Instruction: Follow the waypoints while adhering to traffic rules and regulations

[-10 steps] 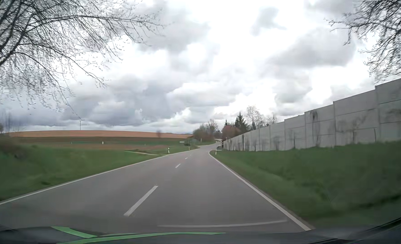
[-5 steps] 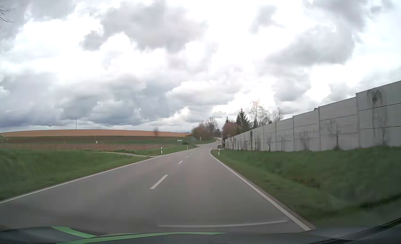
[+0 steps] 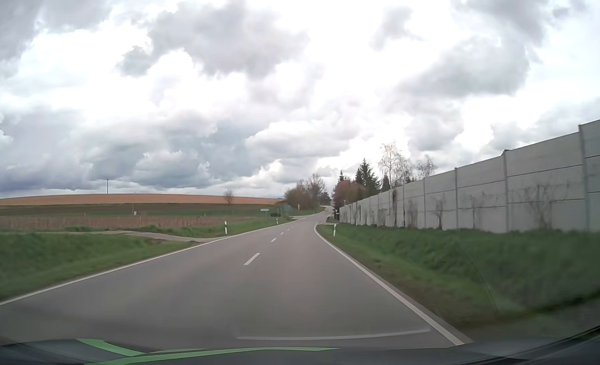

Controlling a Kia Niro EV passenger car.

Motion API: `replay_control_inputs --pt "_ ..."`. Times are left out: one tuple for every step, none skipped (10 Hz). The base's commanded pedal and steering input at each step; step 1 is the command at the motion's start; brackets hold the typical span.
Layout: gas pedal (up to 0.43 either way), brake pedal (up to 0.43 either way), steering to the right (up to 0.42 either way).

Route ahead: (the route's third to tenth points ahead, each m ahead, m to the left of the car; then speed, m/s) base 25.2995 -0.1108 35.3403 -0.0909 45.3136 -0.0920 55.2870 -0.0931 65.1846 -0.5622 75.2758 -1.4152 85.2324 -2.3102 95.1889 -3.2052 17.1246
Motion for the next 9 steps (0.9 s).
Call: replay_control_inputs --pt "0.000 0.000 0.001" --pt "0.000 0.000 0.001" --pt "0.000 0.000 0.001" --pt "0.000 0.000 0.001" --pt "0.000 0.000 0.001" --pt "0.000 0.000 0.001" --pt "0.000 0.000 0.001" --pt "0.000 0.000 0.001" --pt "0.000 0.000 0.001"
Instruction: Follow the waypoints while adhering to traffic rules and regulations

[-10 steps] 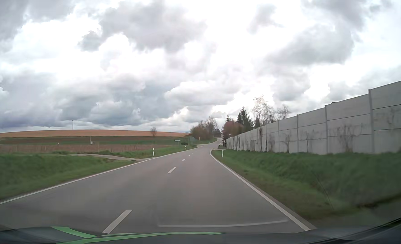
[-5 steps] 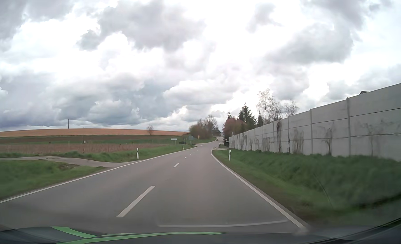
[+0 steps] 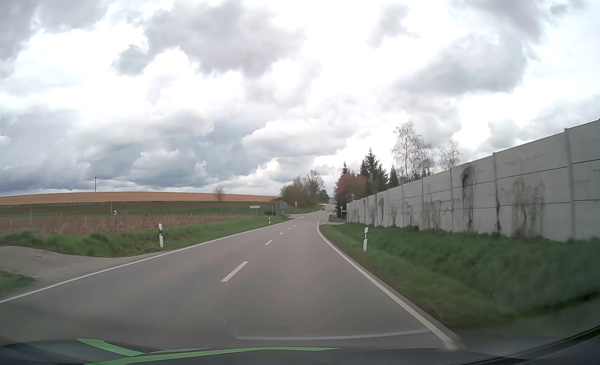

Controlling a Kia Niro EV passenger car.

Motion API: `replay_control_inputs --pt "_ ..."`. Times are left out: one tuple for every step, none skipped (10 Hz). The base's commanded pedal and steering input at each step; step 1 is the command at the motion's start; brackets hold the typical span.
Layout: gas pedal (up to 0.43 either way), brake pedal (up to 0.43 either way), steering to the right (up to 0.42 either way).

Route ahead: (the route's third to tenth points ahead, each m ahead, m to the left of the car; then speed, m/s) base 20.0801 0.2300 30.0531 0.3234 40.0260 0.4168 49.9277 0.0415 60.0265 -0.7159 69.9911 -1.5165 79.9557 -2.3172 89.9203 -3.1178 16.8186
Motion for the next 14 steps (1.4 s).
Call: replay_control_inputs --pt "0.000 0.000 0.001" --pt "0.000 0.000 0.001" --pt "0.000 0.000 0.001" --pt "0.000 0.000 0.001" --pt "0.000 0.000 0.001" --pt "0.000 0.000 0.001" --pt "0.000 0.000 0.001" --pt "0.000 0.000 0.000" --pt "0.000 0.000 0.000" --pt "0.000 0.000 0.000" --pt "0.000 0.000 0.000" --pt "0.000 0.000 0.000" --pt "0.000 0.000 0.000" --pt "0.000 0.000 0.000"
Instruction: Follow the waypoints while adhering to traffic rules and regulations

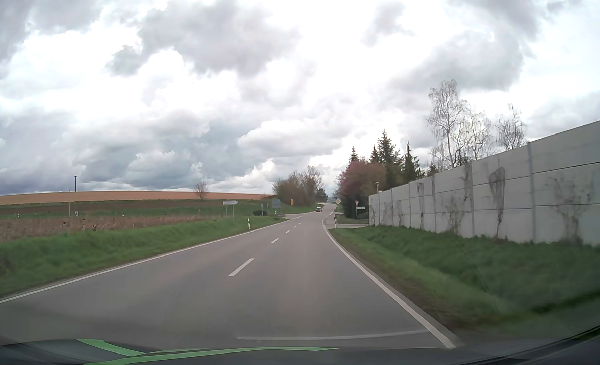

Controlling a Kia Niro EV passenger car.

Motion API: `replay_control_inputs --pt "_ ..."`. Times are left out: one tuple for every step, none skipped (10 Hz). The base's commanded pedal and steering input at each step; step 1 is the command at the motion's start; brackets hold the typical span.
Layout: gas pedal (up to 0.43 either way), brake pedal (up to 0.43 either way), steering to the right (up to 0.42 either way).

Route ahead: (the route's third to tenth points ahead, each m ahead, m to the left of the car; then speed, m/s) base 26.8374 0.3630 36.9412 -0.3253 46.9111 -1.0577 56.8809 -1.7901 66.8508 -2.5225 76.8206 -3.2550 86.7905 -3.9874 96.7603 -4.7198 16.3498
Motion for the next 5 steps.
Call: replay_control_inputs --pt "0.000 0.000 0.001" --pt "0.000 0.000 0.002" --pt "0.000 0.000 0.003" --pt "0.000 0.000 0.004" --pt "0.000 0.000 0.005"
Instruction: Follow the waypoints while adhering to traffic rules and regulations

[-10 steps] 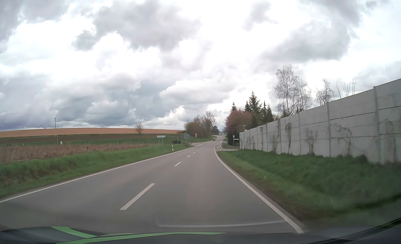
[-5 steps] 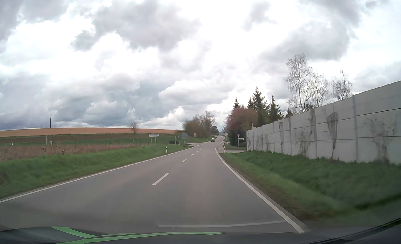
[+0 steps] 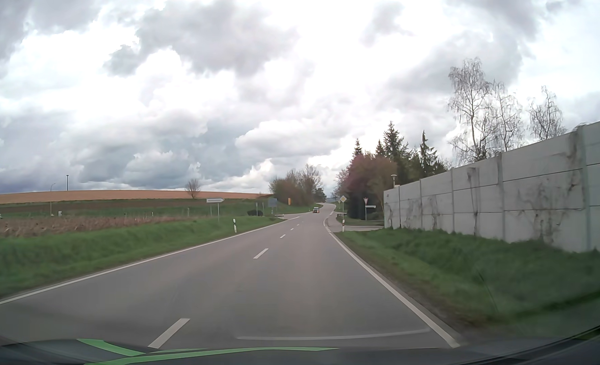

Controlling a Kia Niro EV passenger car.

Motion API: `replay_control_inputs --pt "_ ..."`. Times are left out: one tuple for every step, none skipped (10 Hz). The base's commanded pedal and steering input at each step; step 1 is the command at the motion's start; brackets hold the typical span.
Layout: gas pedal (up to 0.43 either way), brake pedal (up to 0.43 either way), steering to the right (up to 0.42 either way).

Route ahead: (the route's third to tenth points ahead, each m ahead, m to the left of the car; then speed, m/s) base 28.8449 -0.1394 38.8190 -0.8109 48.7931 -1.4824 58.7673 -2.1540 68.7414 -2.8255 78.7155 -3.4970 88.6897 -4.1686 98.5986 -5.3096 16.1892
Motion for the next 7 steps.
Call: replay_control_inputs --pt "0.000 0.000 0.006" --pt "0.000 0.000 0.007" --pt "0.000 0.018 0.007" --pt "0.000 0.049 0.007" --pt "0.000 0.067 0.007" --pt "0.000 0.079 0.007" --pt "0.000 0.085 0.008"
